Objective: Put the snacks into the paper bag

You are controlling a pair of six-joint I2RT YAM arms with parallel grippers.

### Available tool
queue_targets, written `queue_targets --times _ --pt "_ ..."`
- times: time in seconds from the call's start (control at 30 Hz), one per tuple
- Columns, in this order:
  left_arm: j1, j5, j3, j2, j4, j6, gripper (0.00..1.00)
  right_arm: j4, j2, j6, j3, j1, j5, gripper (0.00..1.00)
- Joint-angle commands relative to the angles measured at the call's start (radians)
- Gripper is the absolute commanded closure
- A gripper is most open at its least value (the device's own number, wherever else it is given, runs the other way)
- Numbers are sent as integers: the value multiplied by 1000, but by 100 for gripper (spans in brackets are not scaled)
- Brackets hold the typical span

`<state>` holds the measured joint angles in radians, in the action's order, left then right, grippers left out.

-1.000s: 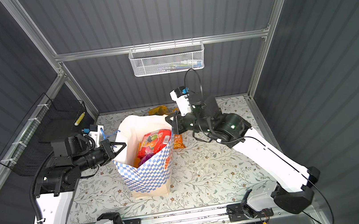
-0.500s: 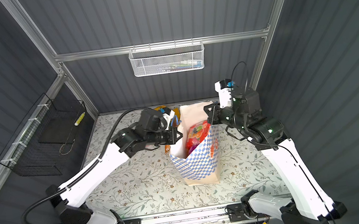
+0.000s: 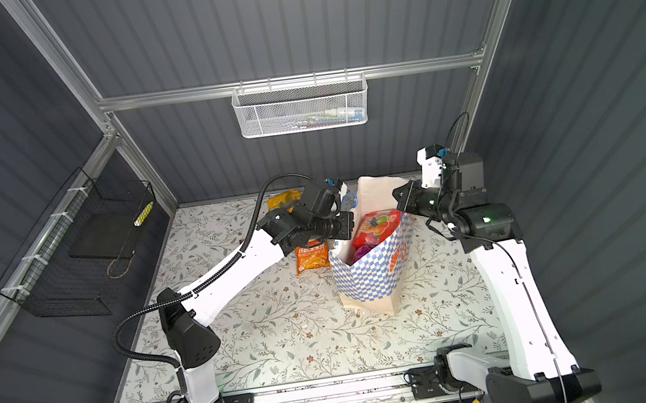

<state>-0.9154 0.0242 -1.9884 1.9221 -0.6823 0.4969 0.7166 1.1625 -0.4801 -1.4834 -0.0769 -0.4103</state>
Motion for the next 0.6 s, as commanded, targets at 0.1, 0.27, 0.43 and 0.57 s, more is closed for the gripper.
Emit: queue_targets --times 0.1,0.27,0.43,0.57 --pt "-23 -14 152 -111 188 11 100 -176 -145 -24 162 12 -69 100" --pt "-23 54 216 -191 176 14 81 -181 -216 -48 274 78 -66 100" --pt "-24 92 249 -319 164 -66 31 -167 -249 -77 298 177 -102 100" --pt "-24 97 298 -405 151 -135 6 -198 -278 -112 337 222 -131 100"
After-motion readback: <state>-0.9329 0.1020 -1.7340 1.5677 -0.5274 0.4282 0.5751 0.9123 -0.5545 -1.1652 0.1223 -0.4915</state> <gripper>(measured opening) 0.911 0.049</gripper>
